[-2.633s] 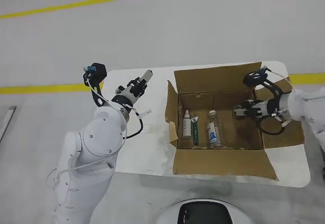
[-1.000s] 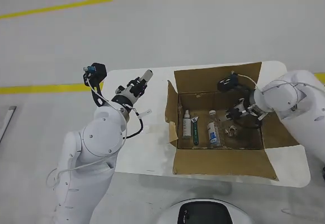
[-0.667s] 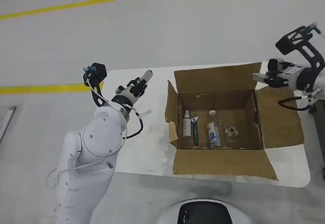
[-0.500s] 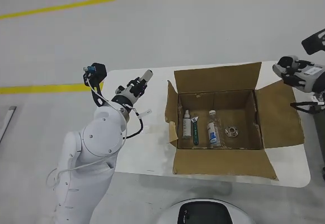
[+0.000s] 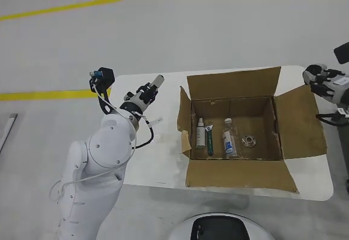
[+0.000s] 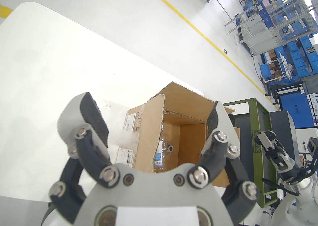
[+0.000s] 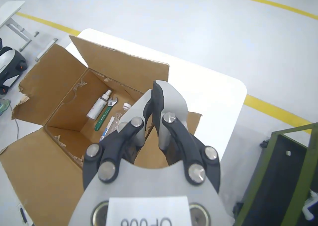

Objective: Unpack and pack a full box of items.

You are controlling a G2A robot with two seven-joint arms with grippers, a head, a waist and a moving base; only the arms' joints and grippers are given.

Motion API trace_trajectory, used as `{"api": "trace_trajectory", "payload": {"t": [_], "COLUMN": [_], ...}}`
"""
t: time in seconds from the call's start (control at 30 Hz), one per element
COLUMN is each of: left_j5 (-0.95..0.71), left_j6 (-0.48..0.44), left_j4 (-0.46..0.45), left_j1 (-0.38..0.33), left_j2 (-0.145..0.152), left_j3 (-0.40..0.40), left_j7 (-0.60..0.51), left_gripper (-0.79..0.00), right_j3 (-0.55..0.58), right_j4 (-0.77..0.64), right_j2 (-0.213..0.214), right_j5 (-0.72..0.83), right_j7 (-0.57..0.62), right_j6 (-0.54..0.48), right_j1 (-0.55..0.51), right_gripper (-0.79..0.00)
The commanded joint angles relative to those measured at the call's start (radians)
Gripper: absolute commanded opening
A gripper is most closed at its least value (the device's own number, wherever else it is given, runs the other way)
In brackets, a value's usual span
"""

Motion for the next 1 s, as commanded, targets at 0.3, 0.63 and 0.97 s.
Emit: {"api": "trace_trajectory", "payload": {"t": [0.3,0.63,0.97], "left_j5": [0.000,0.000,0.000], "left_j6": [0.000,0.000,0.000], "left_j4": [0.000,0.000,0.000], "left_j1": [0.000,0.000,0.000], "left_j2": [0.000,0.000,0.000], "left_j3": [0.000,0.000,0.000], "left_j7": [0.000,0.000,0.000], "left_gripper": [0.000,0.000,0.000], "right_j3": [0.212,0.176,0.019], "right_j4": [0.144,0.256,0.215], "right_j2": [-0.013,-0.026,-0.040], "right_j5": [-0.037,-0.033,-0.007], "right_j7": [-0.502,-0.551,-0.555], "right_j6": [-0.102,-0.196,-0.272], "right_j1": [-0.197,-0.318,-0.306], "right_gripper": [-0.785,-0.785,-0.785]}}
